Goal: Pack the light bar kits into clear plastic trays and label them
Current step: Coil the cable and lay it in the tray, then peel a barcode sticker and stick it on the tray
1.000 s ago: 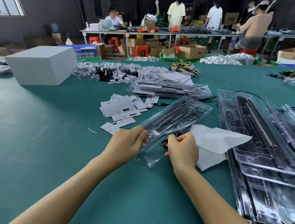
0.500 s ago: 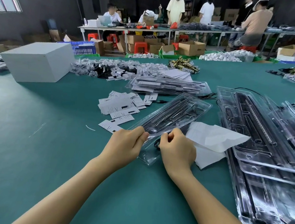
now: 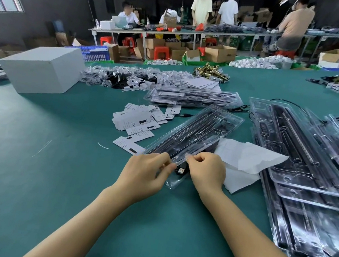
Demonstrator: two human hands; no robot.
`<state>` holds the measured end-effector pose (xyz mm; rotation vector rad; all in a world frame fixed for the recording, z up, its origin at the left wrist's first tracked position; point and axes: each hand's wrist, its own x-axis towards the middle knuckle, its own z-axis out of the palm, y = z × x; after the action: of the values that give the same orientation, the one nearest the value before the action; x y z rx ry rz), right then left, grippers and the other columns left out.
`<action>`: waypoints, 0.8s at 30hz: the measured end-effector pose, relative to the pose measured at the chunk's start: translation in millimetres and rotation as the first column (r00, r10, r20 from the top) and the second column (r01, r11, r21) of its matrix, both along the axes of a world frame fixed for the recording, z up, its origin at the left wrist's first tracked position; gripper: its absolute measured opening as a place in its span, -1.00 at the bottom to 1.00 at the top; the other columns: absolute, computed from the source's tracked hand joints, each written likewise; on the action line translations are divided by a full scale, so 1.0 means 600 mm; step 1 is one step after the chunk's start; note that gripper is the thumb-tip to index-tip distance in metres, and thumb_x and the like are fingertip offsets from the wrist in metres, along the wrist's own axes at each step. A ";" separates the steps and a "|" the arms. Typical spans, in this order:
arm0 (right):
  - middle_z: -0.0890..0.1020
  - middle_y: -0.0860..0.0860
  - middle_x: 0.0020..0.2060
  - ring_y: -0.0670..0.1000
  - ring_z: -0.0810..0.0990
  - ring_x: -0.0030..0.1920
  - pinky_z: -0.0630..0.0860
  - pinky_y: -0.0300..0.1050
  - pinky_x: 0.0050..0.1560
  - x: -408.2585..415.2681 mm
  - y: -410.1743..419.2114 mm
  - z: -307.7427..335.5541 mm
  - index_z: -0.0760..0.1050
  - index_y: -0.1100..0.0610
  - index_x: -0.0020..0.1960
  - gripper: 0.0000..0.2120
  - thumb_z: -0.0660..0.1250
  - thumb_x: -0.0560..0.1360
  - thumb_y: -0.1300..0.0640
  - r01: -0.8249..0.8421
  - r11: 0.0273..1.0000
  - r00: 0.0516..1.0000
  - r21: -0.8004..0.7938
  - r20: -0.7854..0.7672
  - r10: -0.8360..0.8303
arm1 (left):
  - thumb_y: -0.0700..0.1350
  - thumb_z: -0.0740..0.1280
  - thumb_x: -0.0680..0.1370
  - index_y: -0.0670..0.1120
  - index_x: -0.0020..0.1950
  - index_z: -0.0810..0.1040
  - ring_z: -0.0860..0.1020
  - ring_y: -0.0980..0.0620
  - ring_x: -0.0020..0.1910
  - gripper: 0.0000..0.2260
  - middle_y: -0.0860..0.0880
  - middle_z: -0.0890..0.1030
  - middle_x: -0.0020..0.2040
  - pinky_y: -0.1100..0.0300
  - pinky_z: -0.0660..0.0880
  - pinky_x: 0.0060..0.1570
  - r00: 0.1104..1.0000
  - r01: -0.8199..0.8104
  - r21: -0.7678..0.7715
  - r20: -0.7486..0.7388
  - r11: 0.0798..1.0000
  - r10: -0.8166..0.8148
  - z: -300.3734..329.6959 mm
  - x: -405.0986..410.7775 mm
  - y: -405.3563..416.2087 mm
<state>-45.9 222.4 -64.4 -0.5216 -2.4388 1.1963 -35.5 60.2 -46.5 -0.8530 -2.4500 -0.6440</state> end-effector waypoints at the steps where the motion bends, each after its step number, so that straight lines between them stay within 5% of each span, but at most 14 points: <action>1: 0.61 0.15 -0.38 0.04 0.42 -0.39 0.30 -0.17 -0.41 0.001 0.003 0.003 0.55 0.28 -0.33 -0.68 0.38 0.46 0.05 -0.023 1.000 0.999 -0.014 0.024 0.023 | 0.15 0.11 0.54 -0.05 -0.16 0.55 0.55 -0.01 -0.32 -0.64 0.07 0.58 -0.31 0.11 0.44 -0.40 1.000 -0.007 -0.013 -0.007 1.000 0.007 -0.003 0.003 0.000; 7: 0.67 0.03 -0.31 0.08 0.61 -0.20 0.52 -0.06 -0.19 0.005 0.020 0.010 0.65 0.18 -0.26 -0.80 0.41 0.45 0.07 -0.151 0.984 0.984 -0.093 0.084 0.158 | 0.20 0.29 0.47 0.05 0.20 0.60 0.56 -0.01 -0.38 -0.61 0.07 0.56 -0.22 0.22 0.41 -0.54 0.982 -0.113 -0.196 -0.168 0.974 0.080 -0.013 0.014 0.018; 12: 0.70 -0.03 -0.20 0.02 0.62 -0.07 0.56 -0.04 0.02 0.006 0.030 0.020 0.65 0.06 -0.30 -0.82 0.36 0.43 0.22 -0.209 0.961 0.956 -0.181 0.170 0.240 | 0.14 0.46 0.39 0.12 0.02 0.67 0.58 -0.01 -0.36 -0.76 0.06 0.58 -0.20 0.22 0.40 -0.50 0.971 -0.205 -0.122 -0.148 0.971 0.187 -0.016 0.015 0.040; 15: 0.69 0.13 -0.18 0.13 0.63 -0.03 0.56 0.05 0.04 0.005 0.032 0.025 0.66 0.23 -0.23 -0.89 0.36 0.42 0.26 -0.210 0.951 0.944 -0.228 0.206 0.258 | 0.08 0.42 0.42 0.11 -0.01 0.69 0.61 -0.01 -0.32 -0.82 0.13 0.67 -0.07 0.21 0.48 -0.47 0.968 -0.213 -0.112 -0.157 0.971 0.194 -0.017 0.017 0.046; 19: 0.62 0.31 -0.26 0.06 0.50 -0.27 0.43 -0.09 -0.20 0.004 0.045 0.032 0.61 0.36 -0.17 -0.88 0.40 0.37 0.29 -0.161 0.928 0.950 -0.336 0.203 0.239 | 0.03 0.52 0.37 0.10 -0.05 0.69 0.58 0.00 -0.37 -0.83 0.20 0.69 -0.10 0.26 0.47 -0.48 0.964 -0.230 -0.138 -0.166 0.963 0.207 -0.018 0.015 0.048; 21: 0.56 0.16 -0.44 0.06 0.47 -0.33 0.41 -0.09 -0.25 0.003 0.057 0.033 0.58 0.26 -0.30 -0.91 0.39 0.38 0.29 -0.087 0.939 0.971 -0.333 0.182 0.155 | 0.04 0.46 0.42 0.09 -0.07 0.68 0.56 0.00 -0.40 -0.88 0.21 0.69 -0.12 0.28 0.46 -0.49 0.961 -0.239 -0.139 -0.178 0.961 0.213 -0.021 0.014 0.047; 24: 0.60 0.14 -0.37 0.09 0.50 -0.30 0.49 -0.05 -0.20 0.001 0.067 0.029 0.57 0.25 -0.19 -0.95 0.33 0.41 0.31 -0.034 0.969 0.987 -0.245 0.146 0.071 | 0.07 0.35 0.43 0.09 -0.09 0.67 0.56 -0.01 -0.40 -0.85 0.21 0.69 -0.16 0.25 0.48 -0.50 0.960 -0.241 -0.107 -0.174 0.965 0.221 -0.023 0.012 0.046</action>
<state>-45.1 262.7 -46.8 -0.6435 -2.4602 1.5408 -28.3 88.1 -60.0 -0.6241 -2.4134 -0.3240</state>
